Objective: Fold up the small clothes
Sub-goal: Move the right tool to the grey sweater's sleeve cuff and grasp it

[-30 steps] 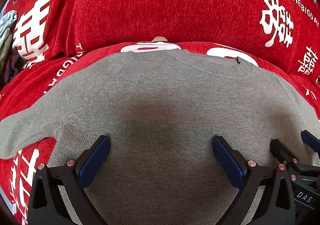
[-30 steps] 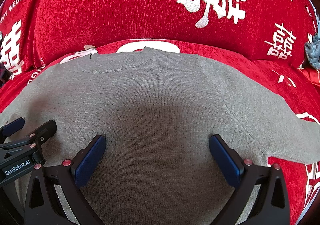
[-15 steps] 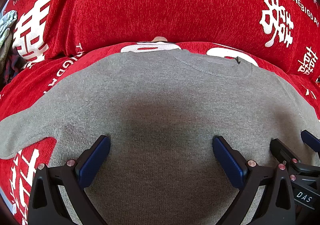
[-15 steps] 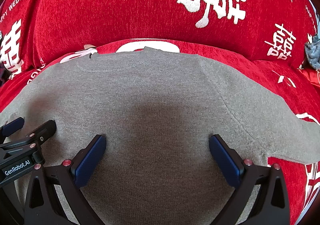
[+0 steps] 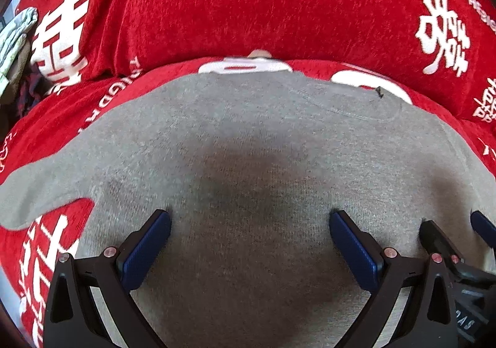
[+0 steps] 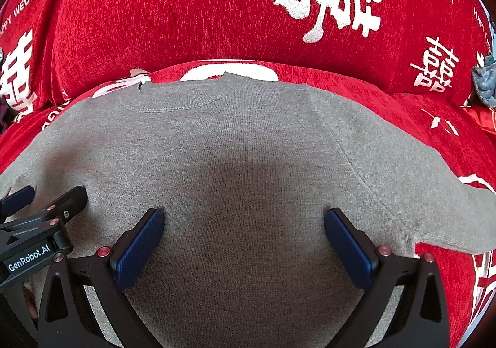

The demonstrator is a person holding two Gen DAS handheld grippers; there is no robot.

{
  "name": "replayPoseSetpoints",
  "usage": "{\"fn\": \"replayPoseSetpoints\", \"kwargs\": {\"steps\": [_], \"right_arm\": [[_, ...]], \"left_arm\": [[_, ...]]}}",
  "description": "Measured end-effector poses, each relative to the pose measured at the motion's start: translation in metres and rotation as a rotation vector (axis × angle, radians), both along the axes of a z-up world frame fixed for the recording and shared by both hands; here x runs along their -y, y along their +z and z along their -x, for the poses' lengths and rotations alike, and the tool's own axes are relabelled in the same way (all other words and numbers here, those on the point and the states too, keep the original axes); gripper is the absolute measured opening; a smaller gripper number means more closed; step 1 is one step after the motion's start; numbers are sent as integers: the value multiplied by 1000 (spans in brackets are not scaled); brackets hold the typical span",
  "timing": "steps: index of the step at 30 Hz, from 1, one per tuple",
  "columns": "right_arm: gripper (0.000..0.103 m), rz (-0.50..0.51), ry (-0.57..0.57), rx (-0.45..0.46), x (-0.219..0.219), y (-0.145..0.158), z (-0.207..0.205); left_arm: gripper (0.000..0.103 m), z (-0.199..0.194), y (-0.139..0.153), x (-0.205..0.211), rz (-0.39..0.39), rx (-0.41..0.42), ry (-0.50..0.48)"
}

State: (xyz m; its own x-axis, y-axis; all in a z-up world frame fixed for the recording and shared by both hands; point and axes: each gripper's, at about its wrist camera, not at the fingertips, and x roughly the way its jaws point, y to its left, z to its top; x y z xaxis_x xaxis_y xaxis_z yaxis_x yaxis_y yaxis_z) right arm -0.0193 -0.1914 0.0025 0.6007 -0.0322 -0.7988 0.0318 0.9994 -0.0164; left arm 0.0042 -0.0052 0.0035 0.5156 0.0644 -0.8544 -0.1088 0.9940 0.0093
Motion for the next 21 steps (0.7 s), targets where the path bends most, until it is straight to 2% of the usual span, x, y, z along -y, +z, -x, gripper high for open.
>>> {"fn": "replayPoseSetpoints", "kwargs": {"steps": [3, 6, 11, 16, 19, 21], "right_arm": [[103, -1, 2, -2, 0, 0, 0], [103, 4, 2, -4, 0, 0, 0], [103, 6, 23, -21, 1, 2, 0], [103, -50, 90, -75, 8, 5, -2], [103, -7, 176, -133, 2, 9, 5], [103, -19, 166, -160, 6, 15, 11]], "left_arm": [[103, -6, 1, -1, 14, -59, 4], [103, 1, -2, -3, 17, -9, -14], [103, 3, -2, -3, 20, -8, -23], [103, 9, 2, -1, 19, 0, -27], [103, 16, 6, -3, 40, -9, 7], [103, 20, 10, -3, 68, -18, 14]]}}
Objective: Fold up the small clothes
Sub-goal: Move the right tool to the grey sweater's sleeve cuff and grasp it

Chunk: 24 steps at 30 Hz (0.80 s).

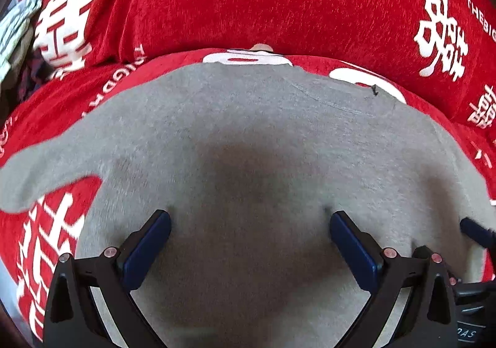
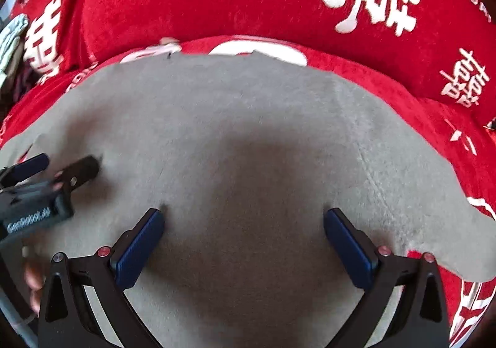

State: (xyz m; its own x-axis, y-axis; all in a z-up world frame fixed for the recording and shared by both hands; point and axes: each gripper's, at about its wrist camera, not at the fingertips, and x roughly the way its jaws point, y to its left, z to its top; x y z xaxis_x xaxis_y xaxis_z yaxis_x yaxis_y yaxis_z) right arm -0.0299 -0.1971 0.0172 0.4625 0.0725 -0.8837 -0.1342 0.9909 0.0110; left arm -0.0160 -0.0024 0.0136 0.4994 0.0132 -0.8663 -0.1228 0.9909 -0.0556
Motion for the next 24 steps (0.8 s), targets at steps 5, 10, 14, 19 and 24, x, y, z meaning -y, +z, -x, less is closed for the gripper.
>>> {"fn": "replayPoseSetpoints", "kwargs": {"steps": [5, 10, 14, 19, 24], "right_arm": [[103, 6, -88, -15, 14, 16, 18], [103, 32, -104, 70, 19, 43, 43], [103, 24, -113, 116, 23, 53, 69], [103, 19, -128, 130, 25, 46, 90], [103, -32, -163, 124, 34, 43, 105]], "left_arm": [[103, 14, 16, 4, 38, -12, -30], [103, 39, 37, 12, 42, 35, -58], [103, 61, 45, 20, 69, 66, -81], [103, 91, 39, 32, 14, 70, -120], [103, 108, 42, 34, -23, 74, -132]]}}
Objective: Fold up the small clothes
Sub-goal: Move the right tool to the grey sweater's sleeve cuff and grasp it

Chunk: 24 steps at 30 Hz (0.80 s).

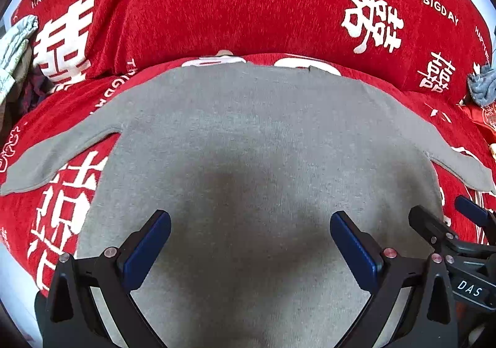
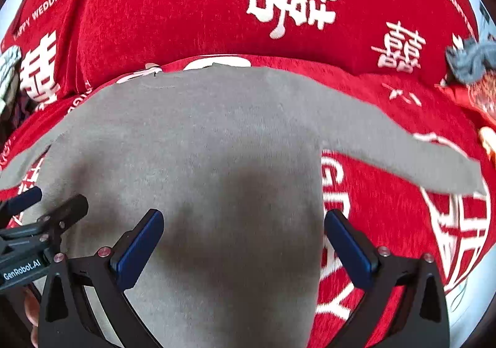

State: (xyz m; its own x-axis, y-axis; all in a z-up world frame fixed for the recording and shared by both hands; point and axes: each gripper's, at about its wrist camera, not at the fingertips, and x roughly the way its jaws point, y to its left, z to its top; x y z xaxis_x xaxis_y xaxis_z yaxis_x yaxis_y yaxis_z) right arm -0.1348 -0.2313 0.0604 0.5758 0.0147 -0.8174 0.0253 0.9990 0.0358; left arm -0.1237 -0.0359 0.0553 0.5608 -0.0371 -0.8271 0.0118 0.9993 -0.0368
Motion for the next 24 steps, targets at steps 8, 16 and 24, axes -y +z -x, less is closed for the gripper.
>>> {"fn": "replayPoseSetpoints", "kwargs": {"steps": [8, 16, 24], "right_arm": [[103, 15, -14, 37, 15, 17, 2], [103, 6, -66, 53, 43, 18, -1], [103, -22, -120, 42, 83, 6, -7]], "left_arm": [[103, 5, 15, 11, -32, 79, -1], [103, 4, 23, 30, -42, 169, -44], [103, -13, 19, 59, -22, 154, -90]]}}
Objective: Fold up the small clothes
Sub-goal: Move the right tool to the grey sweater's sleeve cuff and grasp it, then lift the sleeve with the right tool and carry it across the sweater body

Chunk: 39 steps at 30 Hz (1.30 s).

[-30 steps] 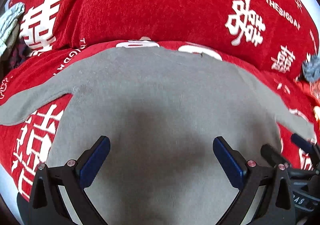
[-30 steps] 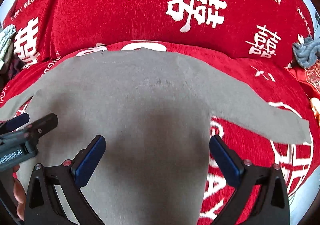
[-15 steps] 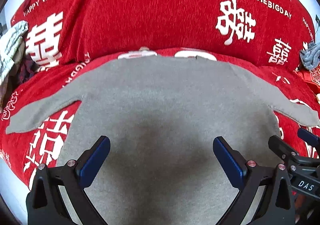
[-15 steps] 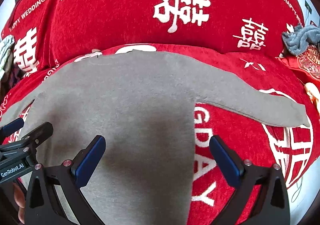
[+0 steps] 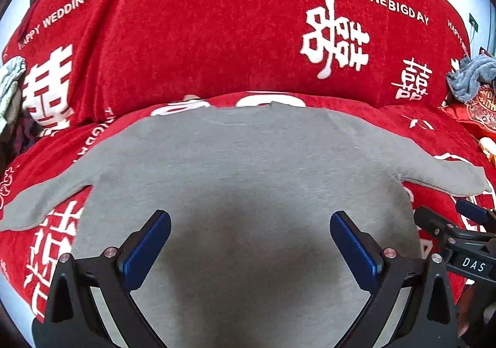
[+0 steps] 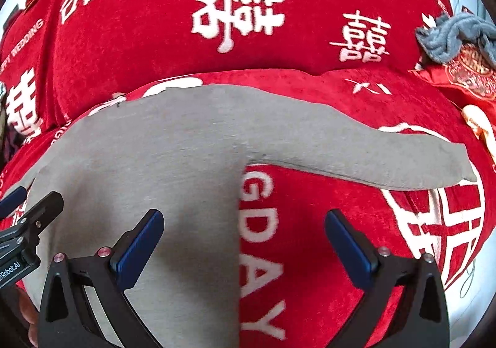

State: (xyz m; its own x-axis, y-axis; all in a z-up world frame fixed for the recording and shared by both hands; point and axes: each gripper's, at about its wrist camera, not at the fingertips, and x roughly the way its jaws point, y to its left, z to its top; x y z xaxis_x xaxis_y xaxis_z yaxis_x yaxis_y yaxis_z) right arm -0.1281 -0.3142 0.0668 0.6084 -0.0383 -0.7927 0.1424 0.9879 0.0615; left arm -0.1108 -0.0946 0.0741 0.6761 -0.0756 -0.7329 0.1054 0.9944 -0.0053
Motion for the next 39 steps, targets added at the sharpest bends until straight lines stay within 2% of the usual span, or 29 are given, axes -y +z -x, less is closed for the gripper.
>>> {"fn": "replayPoseSetpoints", "kwargs": {"steps": [5, 14, 18, 22, 24, 26, 29, 30, 32, 33, 34, 36, 39], "right_arm": [[103, -16, -63, -9, 36, -3, -6], [103, -79, -253, -64, 128, -26, -9], [103, -155, -298, -61, 163, -35, -9], [103, -267, -359, -25, 204, -43, -4], [103, -357, -382, 21, 228, -48, -1], [103, -436, -357, 90, 242, -48, 0], [101, -480, -319, 160, 255, -47, -5], [94, -492, -310, 190, 260, -48, -7], [73, -525, -311, 188, 272, -54, -13], [55, -542, -313, 197, 278, -57, -14], [44, -568, -307, 206, 284, -60, -15], [37, -625, -300, 223, 294, -62, -16], [37, -616, -321, 290, 307, -56, -5]], "left_arm": [[103, -19, -6, 32, -8, -35, -54], [103, -51, -20, 106, -33, -100, -166], [103, -61, -25, 138, -53, -125, -208], [103, -72, -29, 162, -53, -150, -223], [103, -76, -30, 169, -46, -160, -227], [103, -79, -33, 177, -44, -169, -230], [103, -84, -39, 185, -47, -185, -232], [103, -86, -41, 186, -47, -191, -230], [103, -88, -44, 187, -43, -202, -225], [103, -90, -45, 188, -44, -207, -221], [103, -92, -46, 188, -44, -210, -219], [103, -97, -46, 188, -33, -221, -214], [103, -106, -45, 185, -1, -228, -189]]}}
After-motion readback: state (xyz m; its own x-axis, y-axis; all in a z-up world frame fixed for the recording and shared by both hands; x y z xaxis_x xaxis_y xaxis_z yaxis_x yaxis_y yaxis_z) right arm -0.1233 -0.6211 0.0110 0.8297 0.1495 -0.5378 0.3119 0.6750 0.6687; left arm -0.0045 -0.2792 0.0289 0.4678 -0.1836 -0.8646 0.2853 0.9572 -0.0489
